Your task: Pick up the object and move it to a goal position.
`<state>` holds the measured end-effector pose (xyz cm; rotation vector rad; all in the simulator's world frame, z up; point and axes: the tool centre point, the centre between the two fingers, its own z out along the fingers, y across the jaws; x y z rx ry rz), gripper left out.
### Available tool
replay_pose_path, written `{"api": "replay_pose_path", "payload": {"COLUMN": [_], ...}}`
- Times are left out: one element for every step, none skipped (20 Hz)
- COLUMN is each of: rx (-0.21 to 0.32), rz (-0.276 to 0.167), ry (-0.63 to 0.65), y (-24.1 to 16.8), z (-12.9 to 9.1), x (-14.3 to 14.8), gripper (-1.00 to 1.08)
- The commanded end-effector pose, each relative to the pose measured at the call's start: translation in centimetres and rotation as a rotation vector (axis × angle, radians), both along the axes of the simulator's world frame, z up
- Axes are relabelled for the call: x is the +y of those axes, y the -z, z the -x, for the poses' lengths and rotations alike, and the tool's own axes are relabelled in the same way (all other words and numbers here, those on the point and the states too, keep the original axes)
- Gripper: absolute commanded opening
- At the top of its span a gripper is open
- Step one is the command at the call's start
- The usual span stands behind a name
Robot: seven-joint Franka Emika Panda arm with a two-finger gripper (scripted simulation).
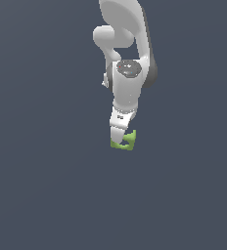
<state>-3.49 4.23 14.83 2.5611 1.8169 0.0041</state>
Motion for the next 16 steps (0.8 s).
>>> {"api": "replay_pose_path", "payload": {"rx": [0.001,0.001,0.002,0.002,0.002,0.002,0.003,0.003,0.003,0.003,0.003,0.003,0.003,0.003,0.003,0.003], "rz": [0.000,0.000,0.000,0.000,0.000,0.000,0.000,0.001,0.001,0.001,0.001,0.001,0.001,0.001,0.001,0.000], "ry": [-0.050,-0.066,-0.080,-0.093,-0.104,-0.114,-0.122,-0.129,-0.134,-0.138,-0.140,-0.140,-0.136,-0.136,-0.136,-0.136], "y": [0.09,0.12,0.14,0.17,0.19,0.21,0.22,0.23,0.24,0.25,0.25,0.25,0.25,0.28,0.39,0.58], "z": [0.21,0.27,0.33,0.39,0.43,0.48,0.51,0.54,0.56,0.58,0.59,0.59,0.57,0.57,0.58,0.58], "x": [0.15,0.20,0.25,0.29,0.32,0.35,0.38,0.40,0.42,0.43,0.43,0.43,0.42,0.42,0.42,0.43], "gripper": [1.00,1.00,1.00,1.00,1.00,1.00,1.00,1.00,1.00,1.00,1.00,1.00,1.00,1.00,1.00,1.00]}}
